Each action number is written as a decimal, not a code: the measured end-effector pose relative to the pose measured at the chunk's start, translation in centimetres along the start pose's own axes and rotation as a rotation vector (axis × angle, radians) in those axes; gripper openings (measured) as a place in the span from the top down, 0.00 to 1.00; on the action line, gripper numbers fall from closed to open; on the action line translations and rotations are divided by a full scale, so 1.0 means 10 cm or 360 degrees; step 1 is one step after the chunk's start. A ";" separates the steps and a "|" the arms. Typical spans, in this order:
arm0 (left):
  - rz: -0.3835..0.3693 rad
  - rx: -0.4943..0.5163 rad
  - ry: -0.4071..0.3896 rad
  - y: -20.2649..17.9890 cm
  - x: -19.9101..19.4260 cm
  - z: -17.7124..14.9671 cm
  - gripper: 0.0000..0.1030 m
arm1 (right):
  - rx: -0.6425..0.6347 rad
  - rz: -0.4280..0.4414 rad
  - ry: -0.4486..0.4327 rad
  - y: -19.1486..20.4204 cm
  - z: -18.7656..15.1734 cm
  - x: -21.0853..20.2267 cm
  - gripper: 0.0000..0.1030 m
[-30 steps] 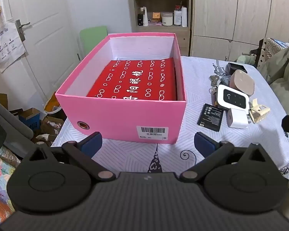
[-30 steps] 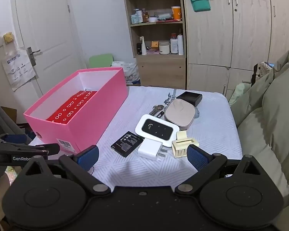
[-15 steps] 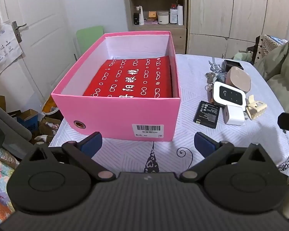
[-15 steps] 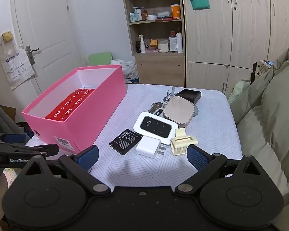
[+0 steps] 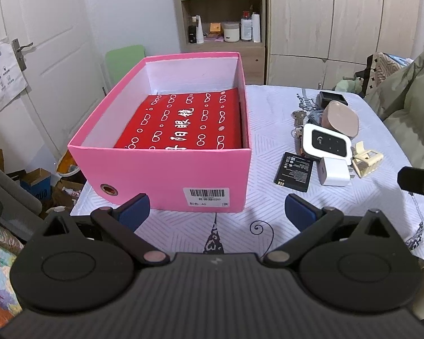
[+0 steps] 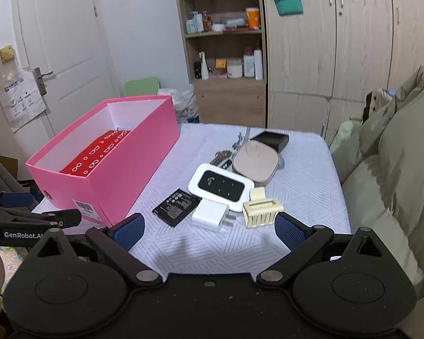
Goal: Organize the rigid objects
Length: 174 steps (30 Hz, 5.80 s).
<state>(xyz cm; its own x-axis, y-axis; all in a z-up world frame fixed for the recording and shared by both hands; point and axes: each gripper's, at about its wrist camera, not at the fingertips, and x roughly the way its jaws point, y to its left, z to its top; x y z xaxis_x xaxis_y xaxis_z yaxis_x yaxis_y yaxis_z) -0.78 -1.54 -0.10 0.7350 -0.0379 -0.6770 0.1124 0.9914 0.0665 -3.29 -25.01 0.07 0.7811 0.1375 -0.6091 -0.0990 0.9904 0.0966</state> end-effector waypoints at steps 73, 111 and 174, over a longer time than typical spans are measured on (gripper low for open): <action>-0.0080 0.0313 -0.0106 0.07 -0.03 0.14 0.00 | -0.0172 0.0143 -0.0272 -0.16 -0.08 0.26 0.00; 0.0128 0.0308 0.0513 1.43 1.44 1.23 0.37 | -0.0193 0.0108 0.0330 -0.78 0.05 1.40 0.45; -0.0093 0.0058 0.0447 1.69 1.81 1.15 0.94 | -0.0272 0.0791 0.0980 1.80 1.95 3.67 0.32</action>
<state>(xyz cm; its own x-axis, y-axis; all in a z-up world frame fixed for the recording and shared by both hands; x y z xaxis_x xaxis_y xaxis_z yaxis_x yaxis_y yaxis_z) 22.08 13.09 -2.83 0.5130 -0.0539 -0.8567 0.1767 0.9833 0.0439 35.64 -2.43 -5.16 0.1462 0.4967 -0.8555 -0.4774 0.7929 0.3787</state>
